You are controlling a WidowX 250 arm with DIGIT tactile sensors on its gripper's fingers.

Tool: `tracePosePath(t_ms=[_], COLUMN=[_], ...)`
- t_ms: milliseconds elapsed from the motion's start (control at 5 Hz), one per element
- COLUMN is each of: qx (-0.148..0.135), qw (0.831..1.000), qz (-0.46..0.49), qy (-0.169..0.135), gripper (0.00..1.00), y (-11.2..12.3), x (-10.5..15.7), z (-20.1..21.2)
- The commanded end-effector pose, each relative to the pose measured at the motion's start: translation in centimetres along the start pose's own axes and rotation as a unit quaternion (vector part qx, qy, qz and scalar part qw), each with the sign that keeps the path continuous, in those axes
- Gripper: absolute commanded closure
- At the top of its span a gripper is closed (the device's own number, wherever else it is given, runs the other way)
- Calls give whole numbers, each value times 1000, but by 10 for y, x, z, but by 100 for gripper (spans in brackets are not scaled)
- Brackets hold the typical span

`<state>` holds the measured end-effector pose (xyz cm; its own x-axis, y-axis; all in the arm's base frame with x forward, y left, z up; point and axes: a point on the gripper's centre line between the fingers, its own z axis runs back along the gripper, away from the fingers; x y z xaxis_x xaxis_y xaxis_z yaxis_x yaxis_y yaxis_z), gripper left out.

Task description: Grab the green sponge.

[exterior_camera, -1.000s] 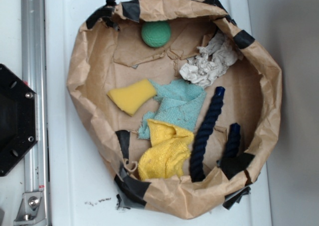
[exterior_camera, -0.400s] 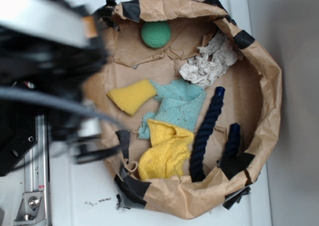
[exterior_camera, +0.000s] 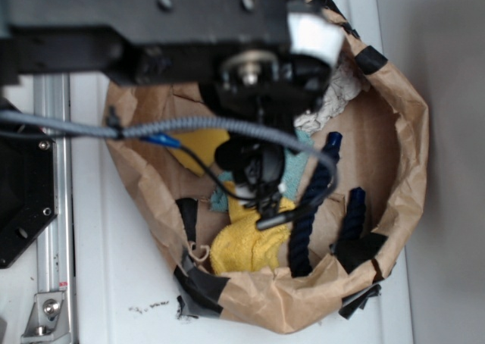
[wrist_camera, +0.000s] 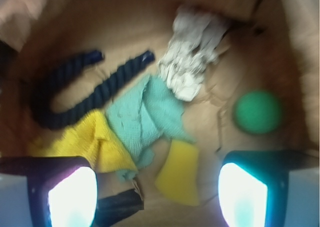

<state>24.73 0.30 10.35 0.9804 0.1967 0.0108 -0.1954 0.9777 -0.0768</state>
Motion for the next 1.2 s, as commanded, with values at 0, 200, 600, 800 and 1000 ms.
tracePosePath(t_ms=[0,200,600,800,1000], qx=[-7,12,35,44,33], qw=[998,997,998,997,998], qz=[-55,-64,-53,-57,-61], qy=[38,42,22,7,-5], gripper=[0,0,100,100,49], y=[-14,-8,8,10,15], x=[-42,-46,-43,-43,-46], z=[-78,-82,-68,-53,-36])
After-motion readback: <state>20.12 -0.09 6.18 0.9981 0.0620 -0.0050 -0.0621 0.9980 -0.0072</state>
